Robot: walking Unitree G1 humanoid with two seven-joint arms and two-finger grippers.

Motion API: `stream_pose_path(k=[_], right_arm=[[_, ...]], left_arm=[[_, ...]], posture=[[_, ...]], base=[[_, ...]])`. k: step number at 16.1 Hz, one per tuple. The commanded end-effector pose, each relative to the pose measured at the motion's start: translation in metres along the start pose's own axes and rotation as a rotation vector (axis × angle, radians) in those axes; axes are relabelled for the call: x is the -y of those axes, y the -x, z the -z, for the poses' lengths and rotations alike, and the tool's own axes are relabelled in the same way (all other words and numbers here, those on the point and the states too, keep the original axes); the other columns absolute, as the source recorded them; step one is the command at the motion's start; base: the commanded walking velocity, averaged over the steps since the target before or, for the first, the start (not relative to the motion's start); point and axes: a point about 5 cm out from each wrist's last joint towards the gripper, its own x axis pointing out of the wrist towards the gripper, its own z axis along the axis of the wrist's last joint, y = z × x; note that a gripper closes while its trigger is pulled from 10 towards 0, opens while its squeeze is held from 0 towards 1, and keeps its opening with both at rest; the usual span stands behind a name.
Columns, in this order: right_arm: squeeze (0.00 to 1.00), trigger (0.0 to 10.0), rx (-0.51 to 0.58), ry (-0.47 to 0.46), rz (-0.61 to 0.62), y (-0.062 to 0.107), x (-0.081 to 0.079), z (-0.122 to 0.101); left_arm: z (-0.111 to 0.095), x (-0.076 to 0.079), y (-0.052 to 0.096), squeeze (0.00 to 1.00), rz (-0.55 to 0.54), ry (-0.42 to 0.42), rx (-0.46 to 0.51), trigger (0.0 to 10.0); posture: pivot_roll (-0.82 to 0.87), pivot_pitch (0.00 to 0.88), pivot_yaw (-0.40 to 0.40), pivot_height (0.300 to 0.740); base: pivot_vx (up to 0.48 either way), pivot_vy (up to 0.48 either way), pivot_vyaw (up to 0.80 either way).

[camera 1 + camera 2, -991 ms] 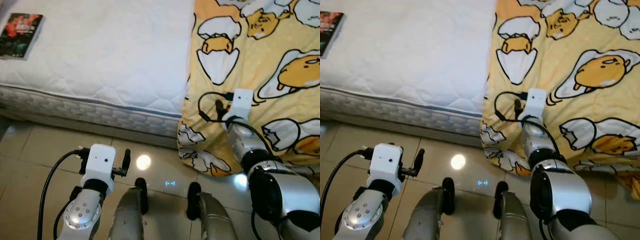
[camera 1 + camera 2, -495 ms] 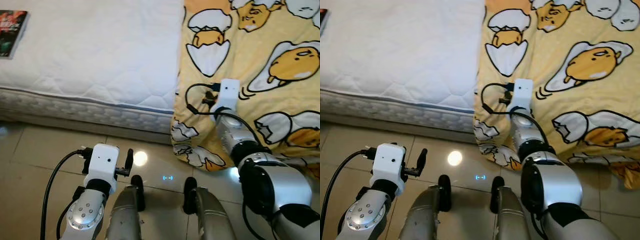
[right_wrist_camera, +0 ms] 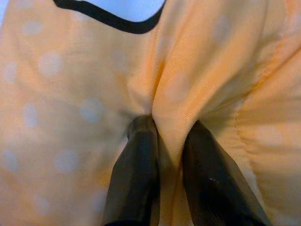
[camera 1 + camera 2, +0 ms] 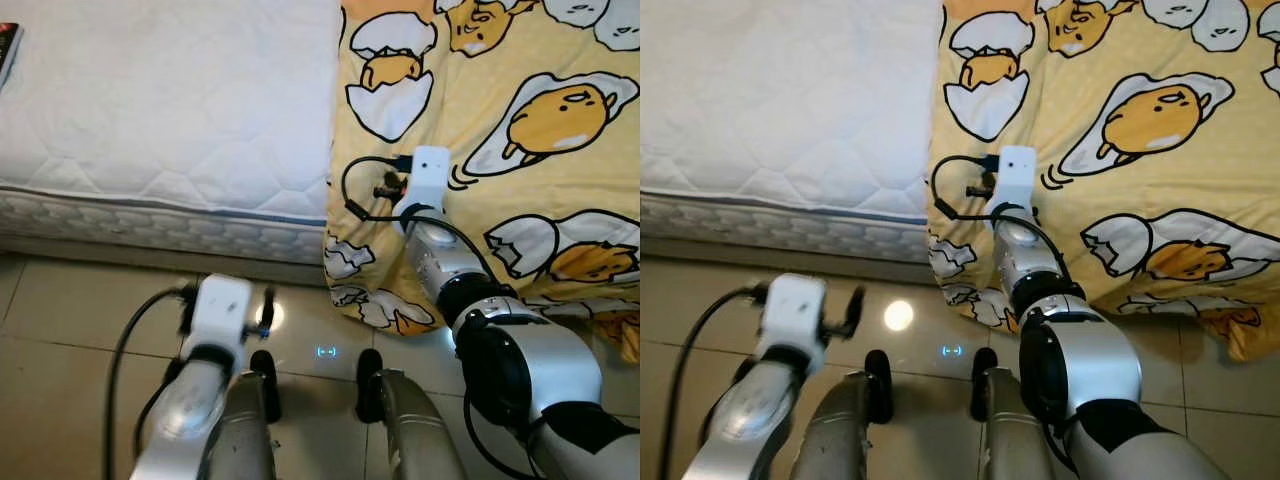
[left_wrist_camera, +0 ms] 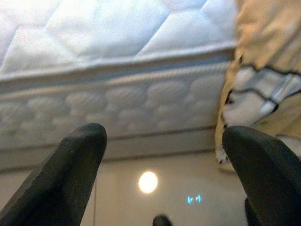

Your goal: Clean up the room

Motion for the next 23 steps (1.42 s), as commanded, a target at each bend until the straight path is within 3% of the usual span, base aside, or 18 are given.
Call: stream_pose_path(k=[1,3,5,7,9,11,12,13,14,18,21,23], right_arm=[[1.0,10.0,0.006,0.06,-0.06,0.001,-0.013,0.003],[1.0,10.0,-0.009,0.045,-0.065,0.005,-0.009,0.016],[1.0,10.0,-0.07,-0.007,-0.105,0.013,-0.016,0.039],[1.0,10.0,-0.049,-0.016,-0.115,0.017,-0.017,0.046],[1.0,10.0,0.13,0.138,-0.006,0.018,0.002,0.027],[1.0,10.0,0.234,0.238,0.066,0.025,0.019,0.021],[1.0,10.0,0.253,0.239,0.117,0.035,0.036,0.026],[1.0,10.0,0.258,0.233,0.131,0.038,0.042,0.028],[0.0,10.0,0.284,0.227,0.142,0.045,0.049,0.03],[0.0,10.0,0.288,0.142,0.169,0.062,0.068,0.041],[0.0,10.0,0.302,0.094,0.133,0.064,0.065,0.042],[0.0,10.0,0.296,0.072,0.095,0.07,0.062,0.048]], left_arm=[[0.009,0.003,0.0,0.0,-0.011,-0.006,-0.032,10.0],[0.004,0.011,-0.017,0.0,-0.002,0.008,0.0,10.0],[0.001,0.021,-0.03,0.0,0.033,0.015,0.022,10.0],[-0.003,0.028,-0.044,0.0,0.052,0.009,0.042,10.0],[-0.012,0.033,-0.06,0.0,0.064,0.011,0.084,10.0],[-0.015,0.03,-0.069,0.0,0.042,0.007,0.1,10.0],[-0.015,0.026,-0.077,0.0,0.02,0.01,0.101,10.0],[-0.015,0.025,-0.08,0.0,0.012,0.01,0.1,10.0],[-0.015,0.02,-0.084,0.0,-0.012,0.021,0.095,10.0],[-0.011,0.001,-0.097,0.0,-0.093,0.128,0.074,10.0],[-0.012,-0.001,-0.099,0.0,-0.103,0.107,0.086,10.0],[-0.009,-0.02,-0.099,0.0,-0.209,0.133,0.08,10.0]], posture=[[0.22,0.358,-0.014,0.74],[0.17,0.299,-0.024,0.74],[0.11,0.246,-0.028,0.74],[0.08,0.206,-0.025,0.74],[0.04,0.147,-0.034,0.74],[0.03,0.132,-0.033,0.74],[0.01,0.112,-0.026,0.74],[0.01,0.108,-0.025,0.74],[0.0,0.095,-0.019,0.74],[-0.02,0.062,0.004,0.74],[0.0,0.052,0.004,0.74],[0.01,0.051,-0.002,0.74]], base=[[0.0,0.0,0.0],[0.0,0.0,0.0],[0.0,0.0,0.0],[0.0,0.0,0.0],[0.0,0.0,0.0],[0.0,0.0,0.0],[0.0,0.0,0.0],[0.0,0.0,0.0],[0.0,0.0,0.0],[0.0,0.236,0.75],[0.0,0.48,0.71],[0.0,0.48,0.71]])
